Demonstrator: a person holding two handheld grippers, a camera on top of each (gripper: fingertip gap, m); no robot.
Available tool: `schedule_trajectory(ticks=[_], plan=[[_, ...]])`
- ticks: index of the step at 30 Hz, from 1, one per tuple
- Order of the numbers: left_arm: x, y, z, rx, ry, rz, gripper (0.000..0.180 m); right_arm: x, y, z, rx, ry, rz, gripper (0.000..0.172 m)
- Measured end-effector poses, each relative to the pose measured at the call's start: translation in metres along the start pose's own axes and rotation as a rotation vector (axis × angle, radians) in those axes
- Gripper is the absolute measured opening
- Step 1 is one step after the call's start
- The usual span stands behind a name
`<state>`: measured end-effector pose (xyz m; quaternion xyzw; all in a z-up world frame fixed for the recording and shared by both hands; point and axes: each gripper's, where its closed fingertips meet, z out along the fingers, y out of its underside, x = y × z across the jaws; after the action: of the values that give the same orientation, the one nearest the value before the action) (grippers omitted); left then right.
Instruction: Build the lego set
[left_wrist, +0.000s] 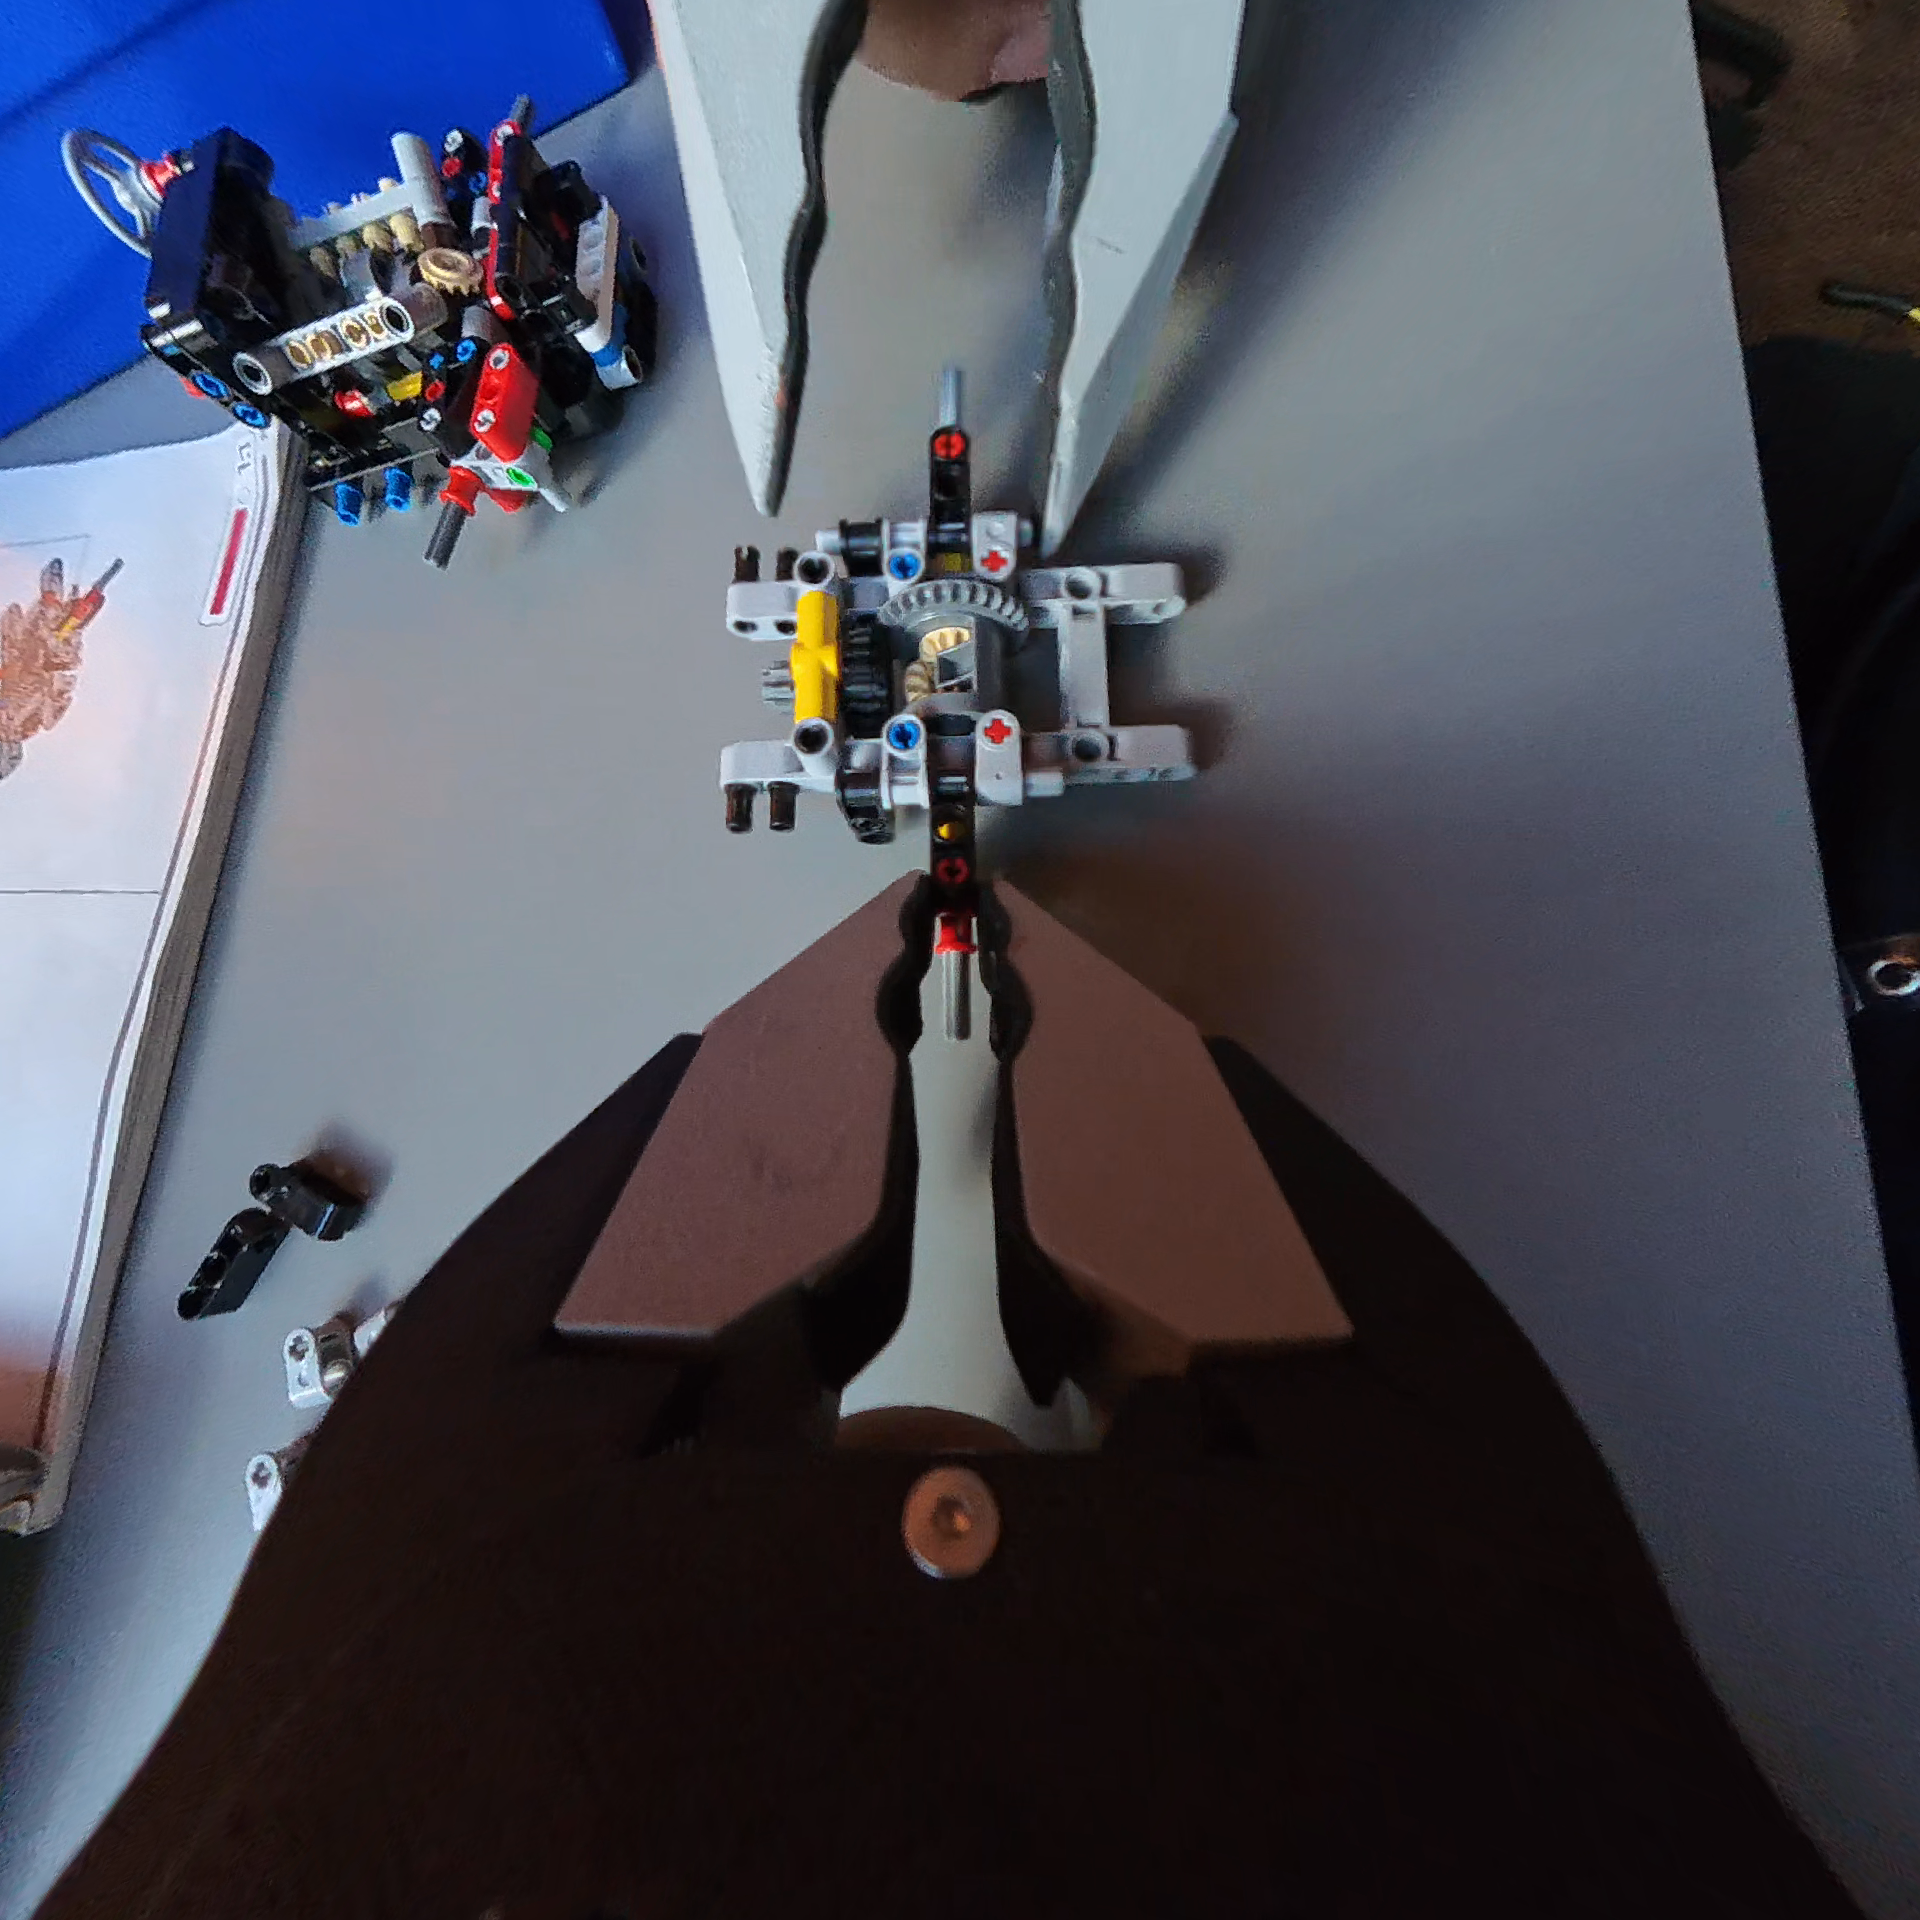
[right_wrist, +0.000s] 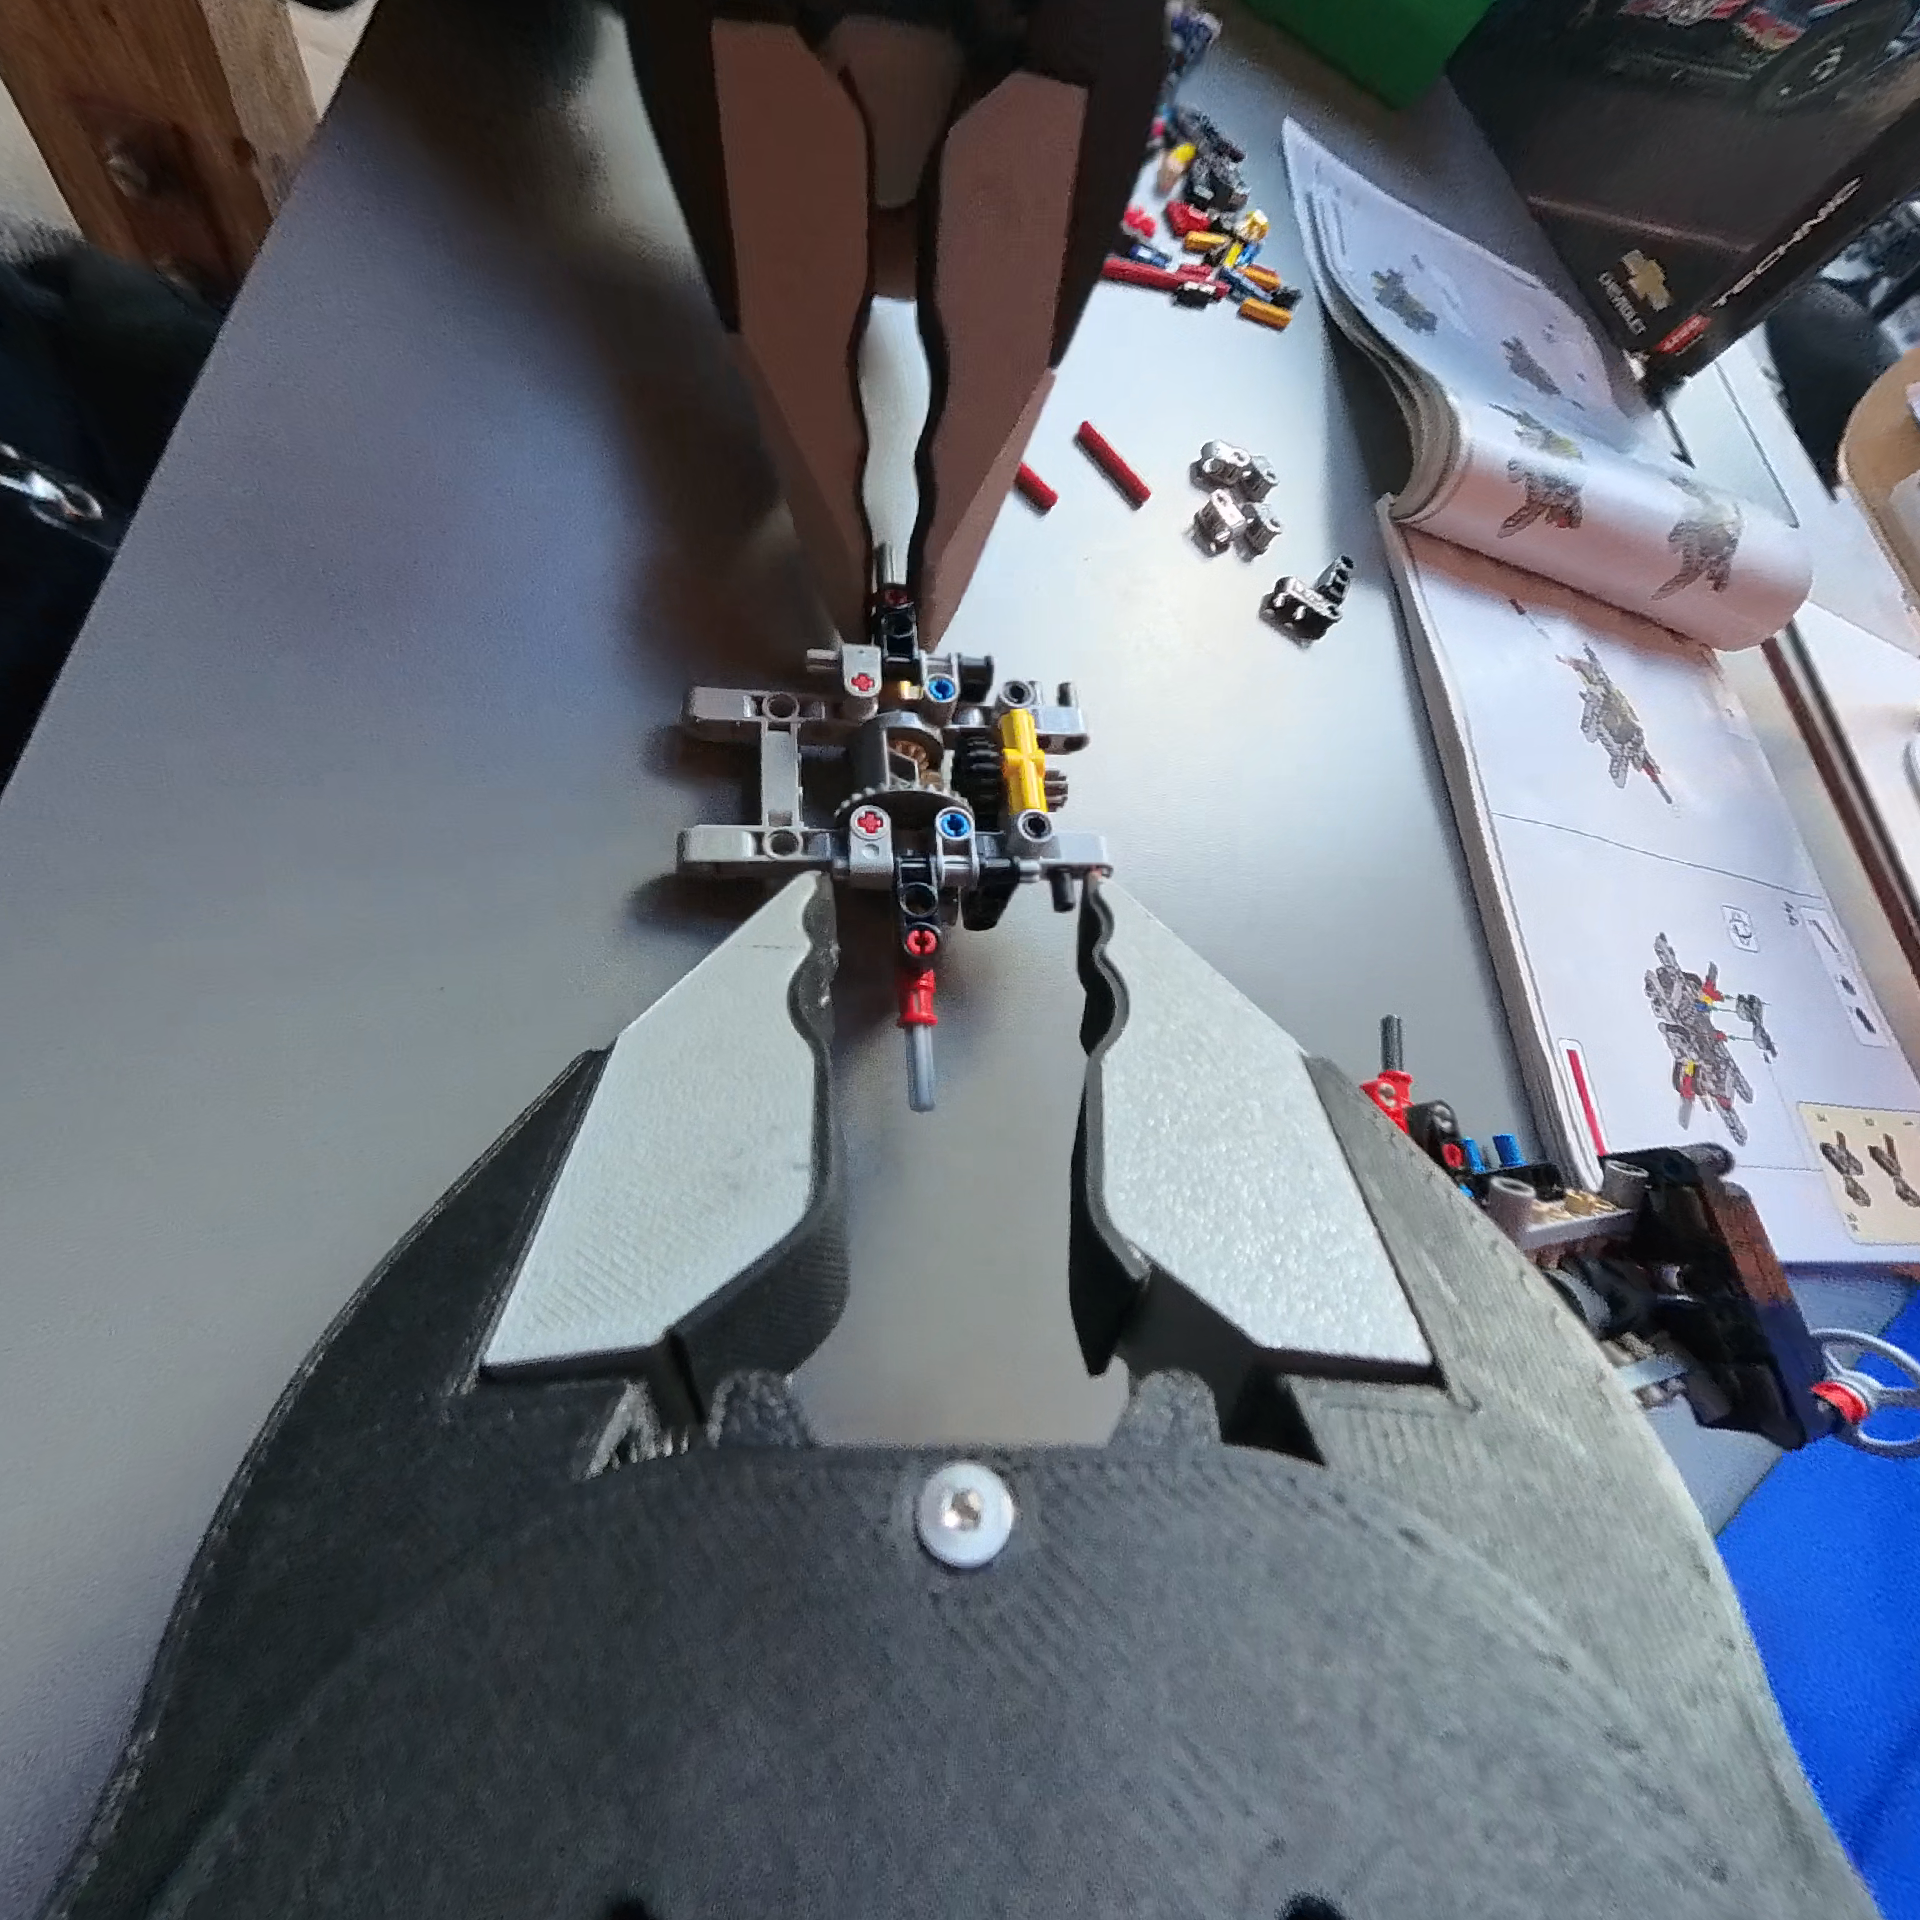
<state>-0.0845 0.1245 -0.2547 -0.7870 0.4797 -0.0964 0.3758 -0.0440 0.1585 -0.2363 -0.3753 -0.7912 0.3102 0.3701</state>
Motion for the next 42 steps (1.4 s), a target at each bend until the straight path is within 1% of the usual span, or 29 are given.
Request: schedule_trajectory(ticks=[3,8,10,13,18,24,33,37,42], plan=[[-0.004,0.001,0.0,0.0,-0.057,0.063,0.005,0.006,-0.005,-0.007,0.056,-0.002,0.055,0.043],[-0.027,-0.003,-0.006,-0.013,-0.297,0.263,0.005,0.017,-0.012,-0.019,0.152,-0.001,0.159,0.04],[-0.032,-0.005,-0.008,-0.003,-0.362,0.311,0.005,0.022,-0.012,-0.022,0.168,0.011,0.187,0.04],[-0.034,-0.007,-0.008,0.013,-0.418,0.357,0.005,0.027,-0.012,-0.022,0.17,0.035,0.202,0.04],[-0.039,-0.004,-0.005,-0.002,-0.471,0.343,0.006,0.035,-0.01,-0.024,0.17,0.1,0.215,0.038],[-0.051,0.005,-0.007,-0.002,-0.51,0.264,0.007,0.055,-0.009,-0.037,0.234,0.198,0.308,0.035],[-0.05,0.011,-0.008,-0.042,-0.546,0.275,0.009,0.072,-0.004,-0.056,0.282,0.332,0.386,0.027],[-0.049,0.014,-0.009,-0.063,-0.555,0.277,0.006,0.073,-0.003,-0.059,0.28,0.366,0.384,0.026],[-0.052,0.019,-0.012,-0.074,-0.552,0.247,0.005,0.07,-0.003,-0.056,0.256,0.369,0.37,0.025]])
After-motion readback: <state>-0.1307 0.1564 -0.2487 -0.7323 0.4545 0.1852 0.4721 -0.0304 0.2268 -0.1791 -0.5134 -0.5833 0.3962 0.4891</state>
